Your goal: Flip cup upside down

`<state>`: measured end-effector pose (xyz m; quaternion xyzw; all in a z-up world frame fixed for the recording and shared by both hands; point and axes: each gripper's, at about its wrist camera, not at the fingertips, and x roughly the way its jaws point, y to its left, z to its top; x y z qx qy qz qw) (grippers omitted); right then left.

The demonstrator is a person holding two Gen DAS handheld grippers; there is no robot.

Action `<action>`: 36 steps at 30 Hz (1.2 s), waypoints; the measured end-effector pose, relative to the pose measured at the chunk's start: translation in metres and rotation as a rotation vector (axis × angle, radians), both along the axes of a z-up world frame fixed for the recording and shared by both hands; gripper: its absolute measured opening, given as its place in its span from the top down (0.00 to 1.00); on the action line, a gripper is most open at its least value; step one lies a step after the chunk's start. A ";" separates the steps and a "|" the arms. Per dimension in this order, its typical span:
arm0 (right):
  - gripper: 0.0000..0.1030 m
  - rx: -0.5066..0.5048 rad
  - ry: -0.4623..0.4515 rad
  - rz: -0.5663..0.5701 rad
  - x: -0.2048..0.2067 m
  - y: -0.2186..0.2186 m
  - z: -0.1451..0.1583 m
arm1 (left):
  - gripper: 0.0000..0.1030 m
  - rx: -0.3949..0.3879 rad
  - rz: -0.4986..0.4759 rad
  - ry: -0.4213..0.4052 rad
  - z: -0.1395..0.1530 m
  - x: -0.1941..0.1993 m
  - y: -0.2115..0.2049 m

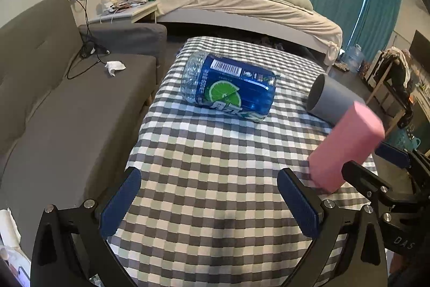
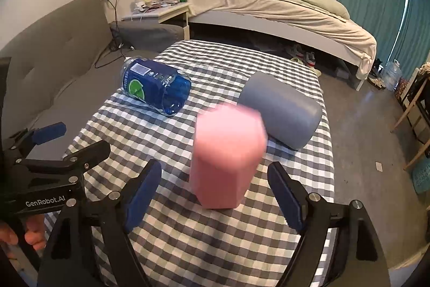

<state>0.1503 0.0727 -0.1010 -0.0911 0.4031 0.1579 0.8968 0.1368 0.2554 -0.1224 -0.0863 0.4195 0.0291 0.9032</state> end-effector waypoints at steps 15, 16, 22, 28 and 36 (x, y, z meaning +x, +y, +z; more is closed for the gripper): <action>0.38 -0.010 0.020 0.012 0.018 0.015 -0.030 | 0.00 0.012 0.007 0.027 -0.020 0.004 0.008; 0.38 0.004 0.023 0.029 0.018 0.019 -0.030 | 0.00 0.012 0.010 0.025 -0.019 0.004 0.009; 0.38 -0.043 0.010 0.059 0.015 0.034 -0.032 | 0.00 0.022 0.048 0.021 -0.013 -0.002 0.020; 0.23 -0.055 -0.005 0.064 -0.002 0.023 -0.017 | 0.00 0.042 0.059 -0.015 0.007 -0.018 0.025; 0.18 -0.012 -0.073 -0.087 -0.051 -0.027 0.032 | 0.00 0.097 -0.026 -0.163 0.058 -0.061 -0.001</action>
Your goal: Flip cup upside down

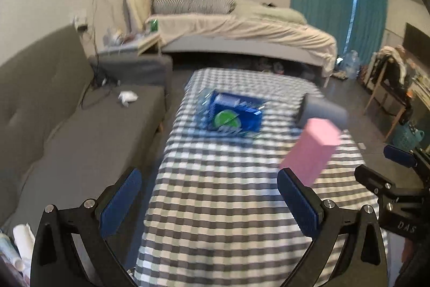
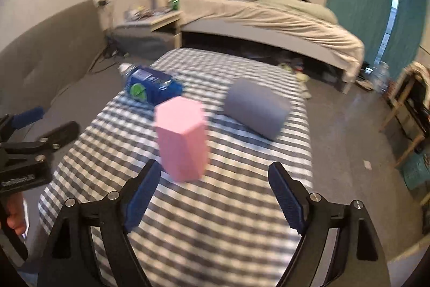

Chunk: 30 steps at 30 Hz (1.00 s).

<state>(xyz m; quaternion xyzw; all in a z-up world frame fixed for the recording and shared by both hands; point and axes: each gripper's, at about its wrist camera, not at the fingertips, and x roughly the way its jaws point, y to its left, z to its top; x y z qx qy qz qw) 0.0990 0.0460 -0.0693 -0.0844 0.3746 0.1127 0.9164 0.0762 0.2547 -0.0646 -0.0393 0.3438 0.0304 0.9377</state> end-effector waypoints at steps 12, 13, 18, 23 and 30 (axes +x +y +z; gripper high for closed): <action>0.00 0.078 -0.137 -0.178 -0.079 -0.054 0.023 | 0.00 0.021 -0.105 -0.113 0.015 -0.053 -0.043; 0.00 0.084 -0.146 -0.192 -0.084 -0.059 0.022 | 0.00 0.019 -0.102 -0.118 0.016 -0.055 -0.044; 0.00 0.111 -0.124 -0.209 -0.099 -0.073 0.018 | 0.00 0.032 -0.093 -0.134 0.019 -0.064 -0.047; 0.00 0.127 -0.134 -0.220 -0.107 -0.080 0.020 | 0.00 0.047 -0.100 -0.137 0.018 -0.069 -0.053; 0.00 0.125 -0.145 -0.210 -0.112 -0.077 0.024 | 0.00 0.036 -0.114 -0.143 0.020 -0.075 -0.054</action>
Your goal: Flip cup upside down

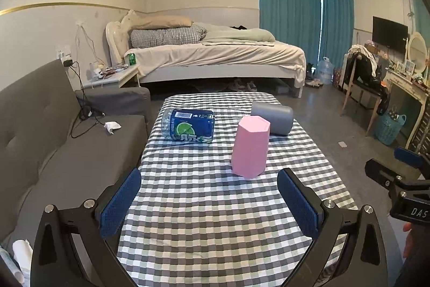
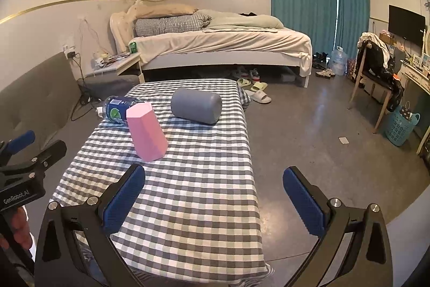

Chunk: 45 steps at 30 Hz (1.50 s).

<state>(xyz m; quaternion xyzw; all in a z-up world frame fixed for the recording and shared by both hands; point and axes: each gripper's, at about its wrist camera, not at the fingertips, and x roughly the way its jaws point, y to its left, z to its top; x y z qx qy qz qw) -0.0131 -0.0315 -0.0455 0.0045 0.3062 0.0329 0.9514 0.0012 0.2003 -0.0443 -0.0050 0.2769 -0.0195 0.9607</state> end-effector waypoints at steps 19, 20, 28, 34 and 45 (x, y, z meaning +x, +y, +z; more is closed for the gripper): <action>0.00 0.003 0.009 0.019 0.000 0.006 0.000 | 0.00 -0.016 0.022 0.015 -0.001 0.001 0.006; 0.00 0.002 0.006 0.017 0.000 0.006 0.000 | 0.00 -0.013 0.019 0.016 -0.001 0.001 0.006; 0.00 0.004 0.014 0.008 0.002 0.005 -0.001 | 0.00 -0.015 0.000 0.039 -0.005 0.004 0.004; 0.00 0.004 0.024 0.004 0.003 0.005 -0.003 | 0.00 -0.008 -0.017 0.039 -0.006 0.002 0.000; 0.00 -0.001 0.036 0.005 0.005 0.007 -0.004 | 0.00 -0.009 -0.013 0.043 -0.006 0.002 -0.001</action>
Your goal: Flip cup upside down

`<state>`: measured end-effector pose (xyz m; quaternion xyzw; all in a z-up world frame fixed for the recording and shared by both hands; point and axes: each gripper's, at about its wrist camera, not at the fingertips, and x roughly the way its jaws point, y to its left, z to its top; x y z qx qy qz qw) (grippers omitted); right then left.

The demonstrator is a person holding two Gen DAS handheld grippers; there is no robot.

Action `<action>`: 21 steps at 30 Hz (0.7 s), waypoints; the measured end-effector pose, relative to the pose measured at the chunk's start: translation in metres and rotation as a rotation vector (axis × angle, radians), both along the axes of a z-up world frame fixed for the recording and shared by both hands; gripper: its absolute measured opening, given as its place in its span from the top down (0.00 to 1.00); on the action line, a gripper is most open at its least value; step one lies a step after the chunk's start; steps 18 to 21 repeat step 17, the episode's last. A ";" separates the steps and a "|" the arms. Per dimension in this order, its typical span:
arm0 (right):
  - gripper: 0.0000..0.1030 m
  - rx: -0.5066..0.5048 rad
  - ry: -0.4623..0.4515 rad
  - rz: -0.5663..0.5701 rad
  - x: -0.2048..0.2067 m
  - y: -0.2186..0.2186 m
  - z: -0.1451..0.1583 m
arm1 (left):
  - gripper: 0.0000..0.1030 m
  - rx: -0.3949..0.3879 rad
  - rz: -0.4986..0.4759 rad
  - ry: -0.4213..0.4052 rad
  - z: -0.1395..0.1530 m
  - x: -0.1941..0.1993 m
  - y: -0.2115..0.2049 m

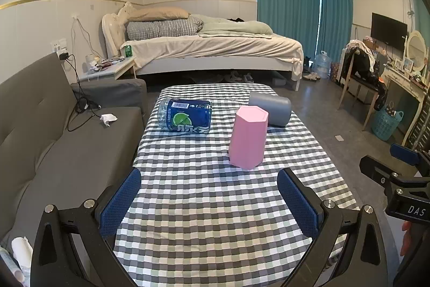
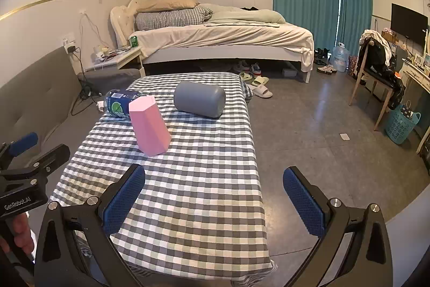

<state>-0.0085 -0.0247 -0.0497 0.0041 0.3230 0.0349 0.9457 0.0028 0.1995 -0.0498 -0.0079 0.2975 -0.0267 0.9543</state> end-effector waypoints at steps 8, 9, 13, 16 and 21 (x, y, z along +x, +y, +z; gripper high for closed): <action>0.00 -0.001 0.003 -0.001 -0.001 -0.001 -0.001 | 0.00 -0.001 0.021 -0.007 0.001 -0.001 0.003; 0.00 -0.001 0.004 0.000 -0.001 -0.001 -0.001 | 0.00 0.000 0.023 -0.009 0.002 -0.001 0.003; 0.00 0.000 0.009 0.000 0.000 -0.002 -0.001 | 0.00 0.003 0.036 -0.013 0.003 -0.001 0.005; 0.00 -0.001 0.010 -0.001 0.000 -0.003 -0.001 | 0.00 -0.010 0.027 -0.017 0.002 -0.003 0.006; 0.00 -0.002 0.010 -0.001 0.000 -0.002 -0.001 | 0.00 -0.010 0.025 -0.018 0.002 -0.003 0.005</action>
